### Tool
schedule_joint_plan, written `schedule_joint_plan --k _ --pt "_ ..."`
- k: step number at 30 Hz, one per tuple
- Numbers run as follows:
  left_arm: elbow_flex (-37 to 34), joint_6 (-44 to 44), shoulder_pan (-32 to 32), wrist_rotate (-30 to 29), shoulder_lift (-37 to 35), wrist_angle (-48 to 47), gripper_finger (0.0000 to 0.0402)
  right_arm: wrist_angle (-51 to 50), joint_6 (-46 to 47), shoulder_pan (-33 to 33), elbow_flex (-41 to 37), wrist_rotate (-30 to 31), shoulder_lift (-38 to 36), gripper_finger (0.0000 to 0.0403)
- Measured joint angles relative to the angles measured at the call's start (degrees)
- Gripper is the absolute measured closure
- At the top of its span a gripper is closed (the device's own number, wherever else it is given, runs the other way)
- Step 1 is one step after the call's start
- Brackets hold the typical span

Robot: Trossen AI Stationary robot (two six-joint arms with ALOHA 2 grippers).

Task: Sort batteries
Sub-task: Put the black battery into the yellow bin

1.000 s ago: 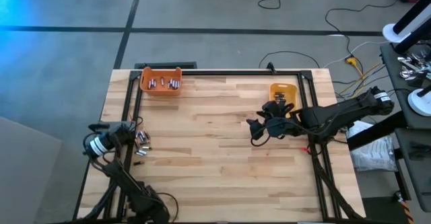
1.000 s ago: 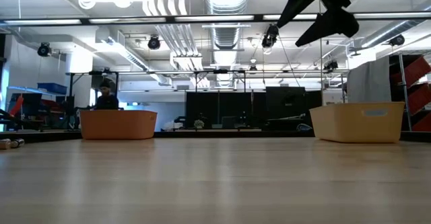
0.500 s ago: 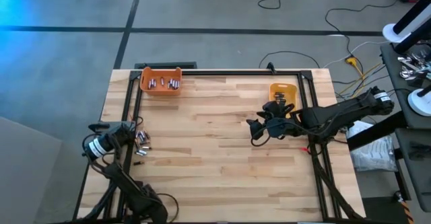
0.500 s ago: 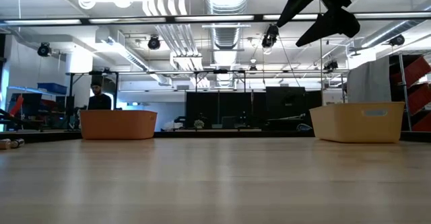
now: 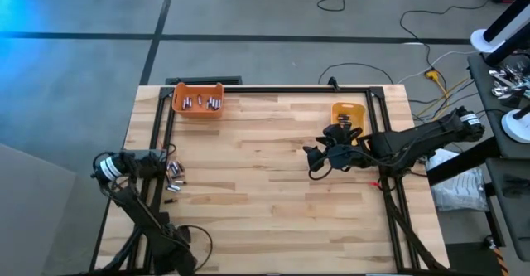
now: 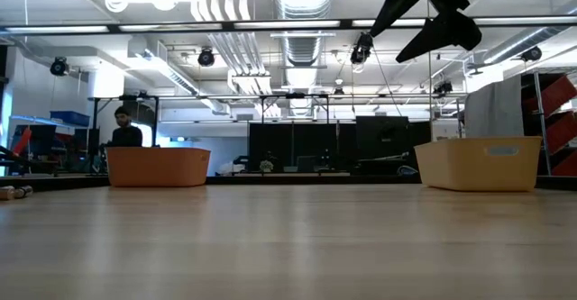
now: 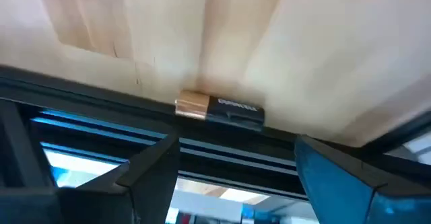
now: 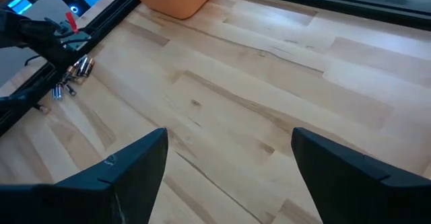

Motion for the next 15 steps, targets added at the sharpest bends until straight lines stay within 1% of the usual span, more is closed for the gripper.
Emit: schedule_joint_plan --k 3,6,8,12,15 --pt "1.42 0.69 0.70 -2.59 -0.97 -0.80 0.0133 0.06 0.04 0.00 0.00 0.00 0.00 0.0097" --pt "2.54 4.50 1.49 -2.92 -1.07 -0.69 0.0133 0.15 0.07 0.00 0.00 0.00 0.00 0.0101" --pt "2.57 7.14 2.13 -2.54 -0.76 -0.77 0.0133 0.15 0.10 0.00 0.00 0.00 0.00 0.0101" --pt "0.59 13.80 2.98 0.21 -0.12 -1.13 0.0128 0.15 1.18 -0.13 -0.04 0.67 0.94 0.0098" --pt "-1.83 14.54 3.34 0.56 -0.12 -1.26 0.0112 0.33 2.55 -0.24 -0.04 1.06 2.52 0.0096"
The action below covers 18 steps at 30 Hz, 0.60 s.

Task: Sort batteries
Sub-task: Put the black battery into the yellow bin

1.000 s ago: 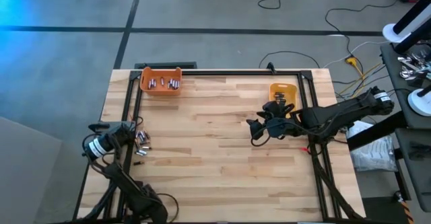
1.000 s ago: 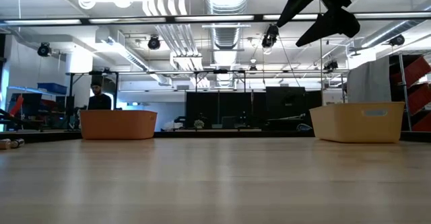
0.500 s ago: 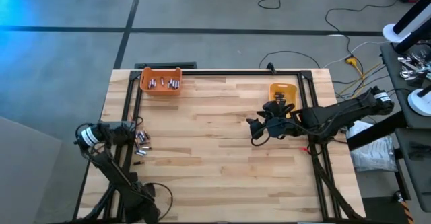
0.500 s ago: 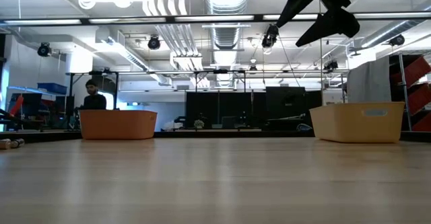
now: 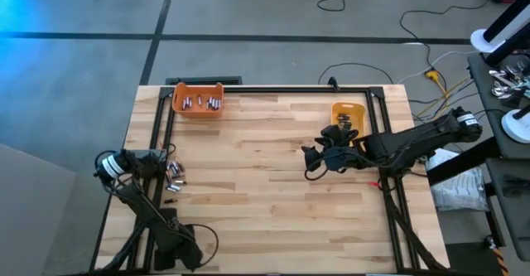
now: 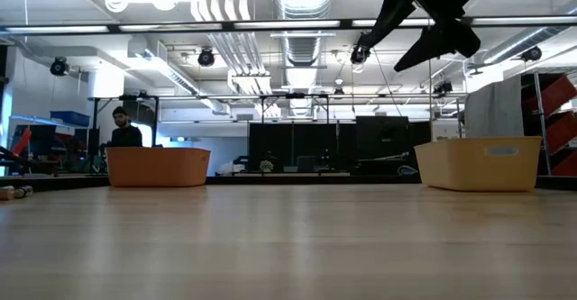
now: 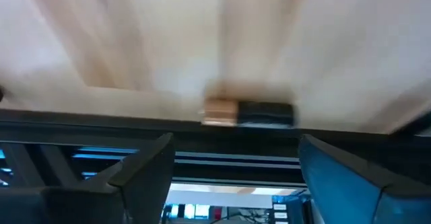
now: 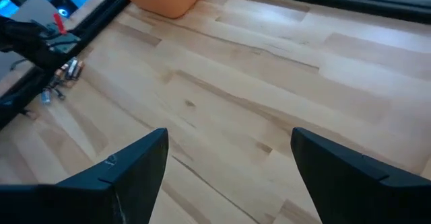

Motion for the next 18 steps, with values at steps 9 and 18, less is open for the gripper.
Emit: schedule_joint_plan --k 9,18 --pt "-3.77 3.00 -0.07 0.21 0.00 4.04 0.0083 2.28 5.97 0.00 0.02 -4.15 6.34 0.0103" --pt "-3.61 1.24 -0.07 -2.88 -0.17 10.05 0.0082 2.82 7.31 0.00 4.01 -7.20 12.11 0.0095"
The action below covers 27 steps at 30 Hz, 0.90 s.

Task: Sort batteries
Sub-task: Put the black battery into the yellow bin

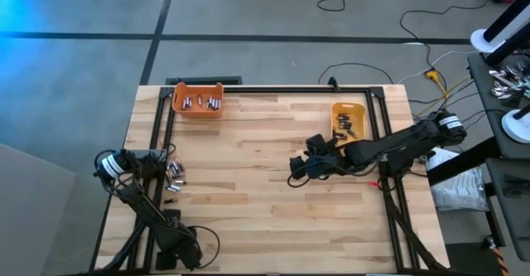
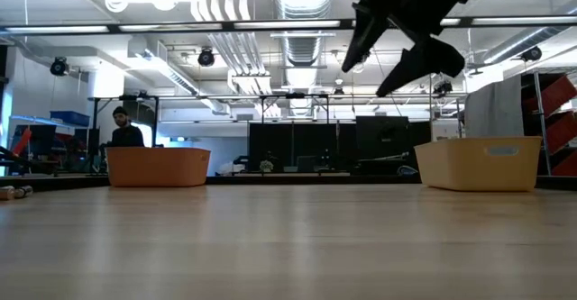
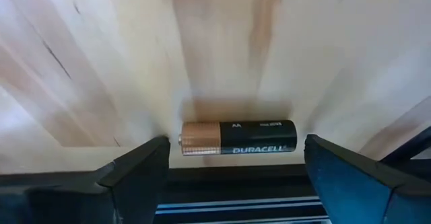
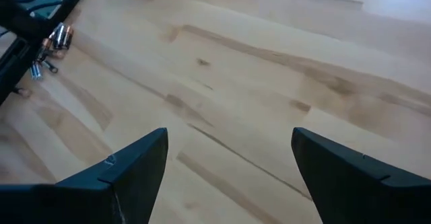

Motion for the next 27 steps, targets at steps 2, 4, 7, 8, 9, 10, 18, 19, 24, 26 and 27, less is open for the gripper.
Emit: schedule_joint_plan --k 2,4,7,8,9,10,18,19,24,26,27 --pt "0.03 -0.06 0.00 -1.08 -0.05 0.21 0.0083 -0.09 -0.68 0.00 1.50 -0.07 1.03 0.0099" --pt "0.11 -0.06 0.00 -2.33 -0.12 0.23 0.0086 -0.20 -1.67 0.00 3.01 -0.17 1.87 0.0101" --pt "0.13 0.40 0.03 -3.54 -0.17 0.25 0.0092 -0.31 -2.90 0.00 5.34 -0.35 2.71 0.0103" --pt "0.15 0.54 0.04 -3.92 -0.18 0.23 0.0095 -0.19 -3.42 0.00 6.18 -0.35 2.91 0.0103" --pt "0.15 0.69 0.04 -4.30 -0.18 0.21 0.0100 -0.18 -4.11 0.00 6.91 -0.39 3.00 0.0102" --pt "0.15 0.79 0.04 -4.80 -0.18 0.19 0.0108 -0.33 -4.91 0.00 7.71 -0.35 3.25 0.0101" --pt "0.09 0.45 0.11 -7.36 -0.20 -0.31 0.0202 -0.37 -7.44 0.13 11.54 -0.53 3.49 0.0106" --pt "0.09 0.47 0.11 -7.77 -0.23 -0.27 0.0202 -0.30 -7.49 0.13 11.82 -0.94 3.47 0.0108" --pt "0.21 -0.16 0.15 -9.93 -0.74 -0.16 0.0202 -0.22 -9.24 0.33 12.81 -2.33 3.66 0.0113" --pt "0.88 -0.28 0.17 -12.23 -1.03 -0.19 0.0202 -0.09 -10.21 0.49 12.93 -3.35 3.73 0.0113" --pt "1.48 -0.29 0.29 -13.86 -1.10 -0.35 0.0201 -0.16 -10.64 0.73 12.86 -3.61 3.82 0.0112"
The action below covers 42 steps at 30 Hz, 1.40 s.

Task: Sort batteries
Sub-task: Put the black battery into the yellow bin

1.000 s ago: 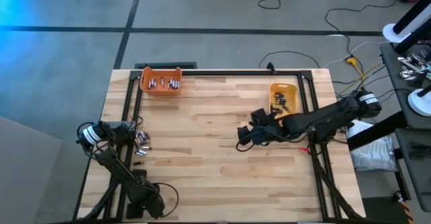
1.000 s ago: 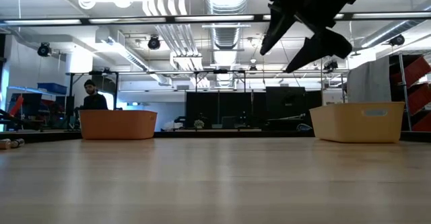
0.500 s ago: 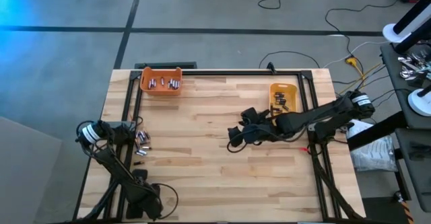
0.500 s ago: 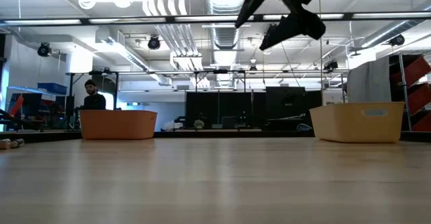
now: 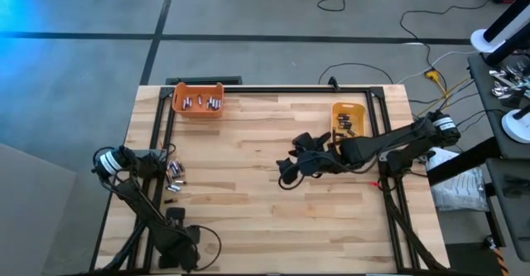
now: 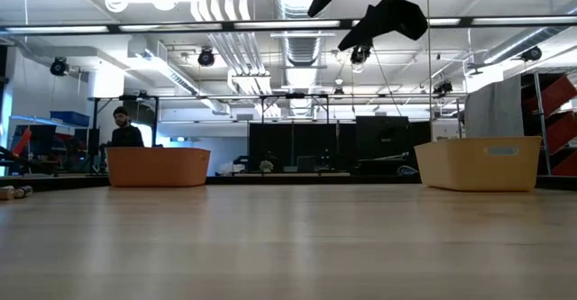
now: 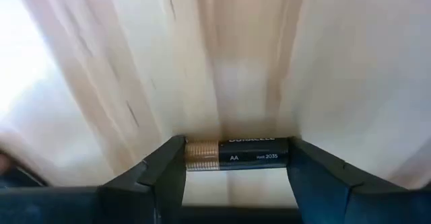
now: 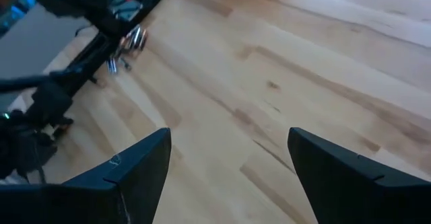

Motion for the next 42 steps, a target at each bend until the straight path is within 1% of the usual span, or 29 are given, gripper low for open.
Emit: schedule_joint_plan --k 2,6,9,12,15,17,20,22,25,28,31,34,38,42 --pt "1.34 -0.28 0.51 -3.19 -0.17 -0.68 0.0199 -0.02 -0.91 0.49 -0.07 -0.40 0.59 0.0109" --pt "4.34 -1.00 2.38 -13.36 -0.55 -3.09 0.0199 -0.05 -3.69 2.00 -0.19 -1.35 1.71 0.0105" --pt "6.39 -1.68 5.07 -20.45 -2.54 -6.38 0.0199 -0.58 -6.64 3.21 -0.33 -3.56 2.10 0.0108" --pt "8.06 -3.57 8.86 -26.85 -5.51 -7.17 0.0198 -1.50 -8.05 4.82 -0.23 -3.65 1.79 0.0114" --pt "10.68 -5.78 13.55 -34.62 -9.42 -7.09 0.0198 -5.58 -6.96 6.28 1.08 -2.49 0.80 0.0121" --pt "12.98 -6.82 16.30 -40.98 -11.68 -7.20 0.0198 -8.14 -4.71 6.74 2.33 -2.63 0.03 0.0126" --pt "17.70 -6.74 20.05 -50.87 -13.74 -7.21 0.0197 -10.48 -2.96 6.80 3.62 -5.35 -1.40 0.0130" --pt "21.68 -4.77 22.16 -57.08 -14.40 -7.16 0.0197 -10.88 -3.36 6.12 3.70 -8.69 -2.68 0.0130" --pt "28.35 1.60 24.65 -65.66 -14.53 -7.10 0.0197 -9.48 -4.20 3.82 3.70 -13.35 -5.11 0.0125" --pt "35.13 8.30 25.82 -72.99 -14.58 -5.49 0.0197 -3.37 -3.29 0.86 3.70 -15.40 -8.20 0.0119" --pt "40.67 19.55 25.96 -76.69 -14.69 -0.85 0.0197 4.98 -3.72 -1.80 3.72 -18.61 -11.11 0.0114" --pt "44.27 30.69 25.96 -76.98 -14.69 5.14 0.0197 11.95 -2.82 -4.29 3.74 -22.23 -13.74 0.0113" --pt "46.72 42.45 25.96 -76.86 -14.69 12.09 0.0197 19.96 0.49 -6.42 3.78 -25.97 -15.97 0.0122" --pt "47.46 50.73 26.24 -76.55 -14.69 17.86 0.0197 25.61 4.48 -6.85 3.78 -26.88 -16.33 0.0136"
